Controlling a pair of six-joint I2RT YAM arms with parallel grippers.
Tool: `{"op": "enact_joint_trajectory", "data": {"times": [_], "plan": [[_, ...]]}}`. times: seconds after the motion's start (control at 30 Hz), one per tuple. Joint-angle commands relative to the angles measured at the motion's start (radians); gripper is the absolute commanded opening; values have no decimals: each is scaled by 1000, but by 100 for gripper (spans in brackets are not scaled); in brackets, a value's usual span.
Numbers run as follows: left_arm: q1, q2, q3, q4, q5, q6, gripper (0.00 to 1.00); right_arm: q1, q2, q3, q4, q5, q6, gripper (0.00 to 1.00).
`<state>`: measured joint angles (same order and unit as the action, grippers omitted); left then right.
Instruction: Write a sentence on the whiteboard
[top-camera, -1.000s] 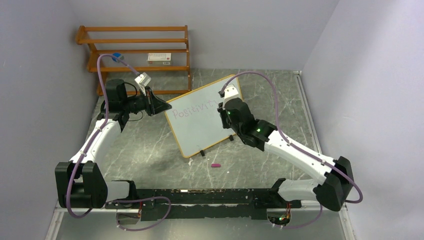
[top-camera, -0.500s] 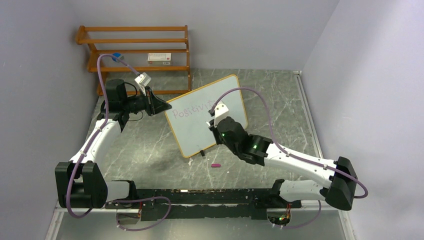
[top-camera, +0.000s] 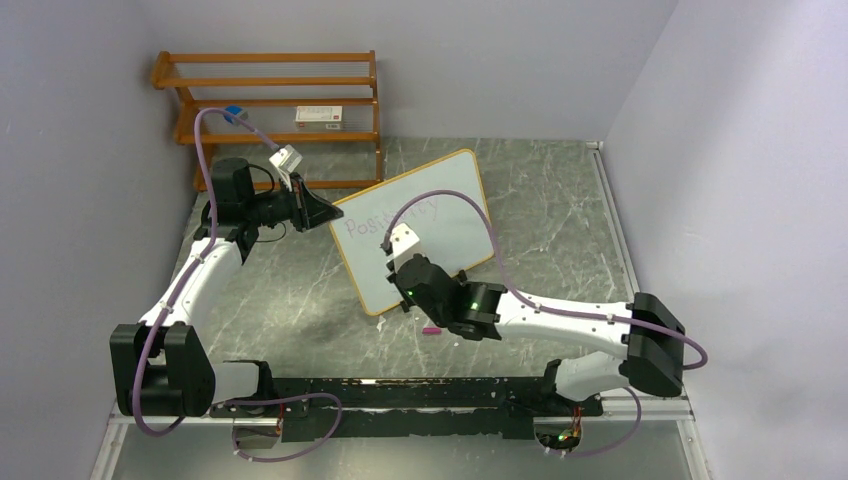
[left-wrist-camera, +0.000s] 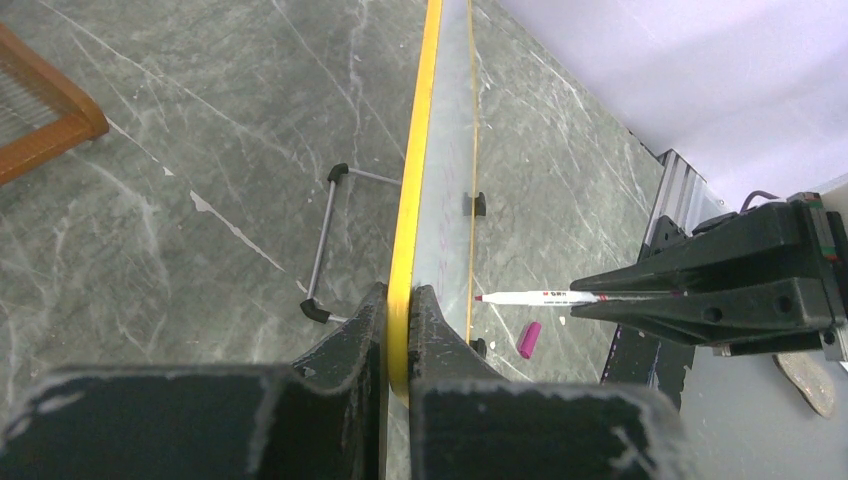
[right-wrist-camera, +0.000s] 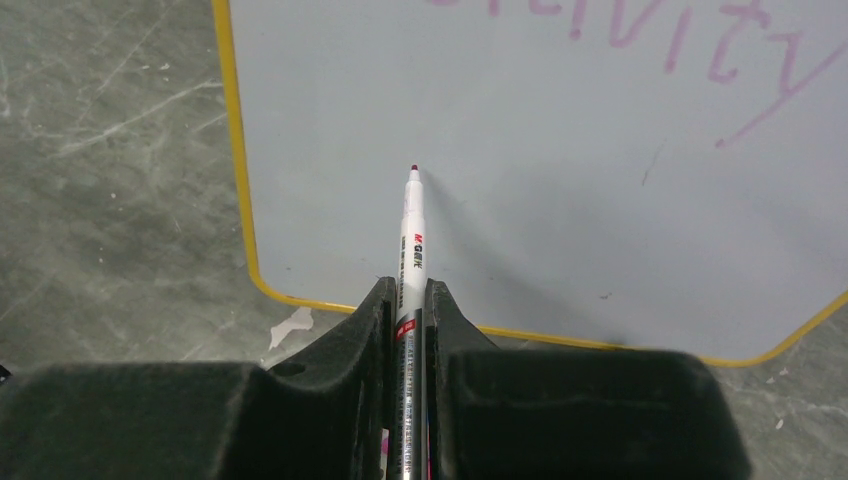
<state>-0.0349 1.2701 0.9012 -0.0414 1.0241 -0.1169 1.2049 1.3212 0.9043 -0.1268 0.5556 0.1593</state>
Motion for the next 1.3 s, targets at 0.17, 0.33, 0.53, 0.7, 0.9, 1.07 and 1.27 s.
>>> {"op": "enact_joint_trajectory", "data": {"times": [0.17, 0.33, 0.53, 0.7, 0.9, 1.07, 1.27], "plan": [[-11, 6, -4, -21, -65, 70, 5, 32, 65, 100, 61, 85, -26, 0], [-11, 7, -4, -20, -61, 70, 5, 33, 97, 129, 65, 102, -39, 0], [-11, 7, -3, -21, -59, 72, 5, 32, 138, 157, 55, 116, -46, 0], [-11, 10, -1, -23, -58, 74, 5, 31, 157, 169, 34, 127, -43, 0], [-11, 10, -1, -24, -58, 76, 5, 31, 167, 179, -13, 123, -27, 0], [-12, 9, -2, -25, -59, 76, 5, 30, 162, 177, -53, 118, -9, 0], [-11, 9, -1, -23, -57, 75, 5, 30, 155, 165, -86, 111, 14, 0]]}}
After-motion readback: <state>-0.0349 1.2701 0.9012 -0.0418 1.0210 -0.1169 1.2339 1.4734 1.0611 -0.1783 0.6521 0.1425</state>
